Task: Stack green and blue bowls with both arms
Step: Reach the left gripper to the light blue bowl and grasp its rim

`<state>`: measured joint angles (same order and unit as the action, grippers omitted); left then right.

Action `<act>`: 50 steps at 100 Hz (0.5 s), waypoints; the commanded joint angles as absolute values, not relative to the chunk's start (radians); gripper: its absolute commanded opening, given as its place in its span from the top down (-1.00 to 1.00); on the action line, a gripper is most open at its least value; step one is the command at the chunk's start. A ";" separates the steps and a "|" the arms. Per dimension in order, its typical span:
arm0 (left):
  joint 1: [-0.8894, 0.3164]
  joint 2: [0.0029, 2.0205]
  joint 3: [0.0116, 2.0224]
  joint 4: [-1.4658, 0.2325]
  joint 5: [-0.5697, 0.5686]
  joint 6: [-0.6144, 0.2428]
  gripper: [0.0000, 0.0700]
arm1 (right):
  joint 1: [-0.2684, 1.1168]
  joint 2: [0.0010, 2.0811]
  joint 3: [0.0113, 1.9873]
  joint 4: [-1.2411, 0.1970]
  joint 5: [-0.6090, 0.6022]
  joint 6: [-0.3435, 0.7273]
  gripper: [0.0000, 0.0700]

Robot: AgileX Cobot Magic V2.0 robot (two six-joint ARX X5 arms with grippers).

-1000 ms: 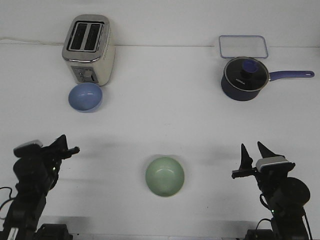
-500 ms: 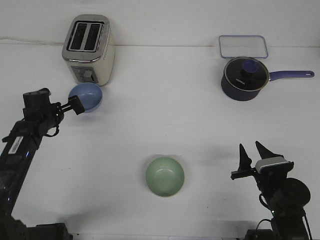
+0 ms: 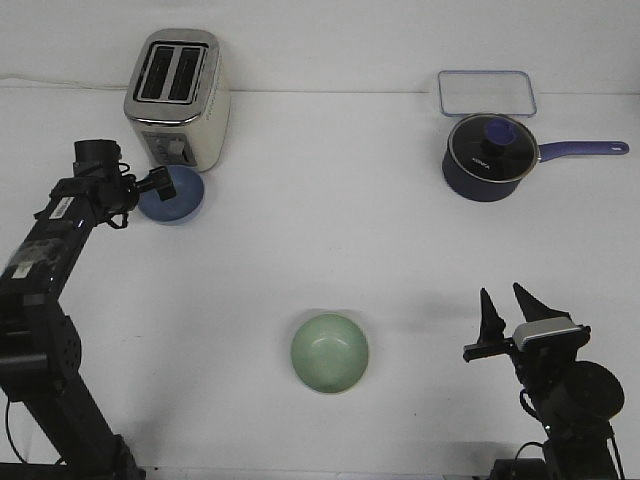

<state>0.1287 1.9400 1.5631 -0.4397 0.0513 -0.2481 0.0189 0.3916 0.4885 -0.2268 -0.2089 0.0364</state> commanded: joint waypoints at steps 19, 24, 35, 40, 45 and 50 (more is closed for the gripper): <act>0.131 2.027 1.585 -0.421 0.048 -0.226 -0.64 | 0.020 0.393 0.499 -0.219 -0.210 0.037 -0.02; 0.131 2.028 1.585 -0.422 0.048 -0.225 -0.01 | 0.020 0.393 0.499 -0.220 -0.210 0.037 -0.02; 0.131 2.027 1.589 -0.422 0.049 -0.220 0.93 | 0.020 0.393 0.499 -0.221 -0.210 0.037 -0.02; 0.131 2.027 1.600 -0.445 0.055 -0.220 0.97 | 0.020 0.393 0.499 -0.221 -0.210 0.037 -0.02; 0.132 2.027 1.614 -0.471 0.057 -0.217 0.97 | 0.020 0.393 0.499 -0.221 -0.210 0.037 -0.02; 0.132 2.025 1.628 -0.490 0.057 -0.217 0.97 | 0.020 0.393 0.499 -0.221 -0.210 0.037 -0.02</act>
<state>0.1287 2.0026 1.5890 -0.4744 0.0566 -0.2306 0.0189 0.3916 0.4885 -0.2272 -0.2089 0.0360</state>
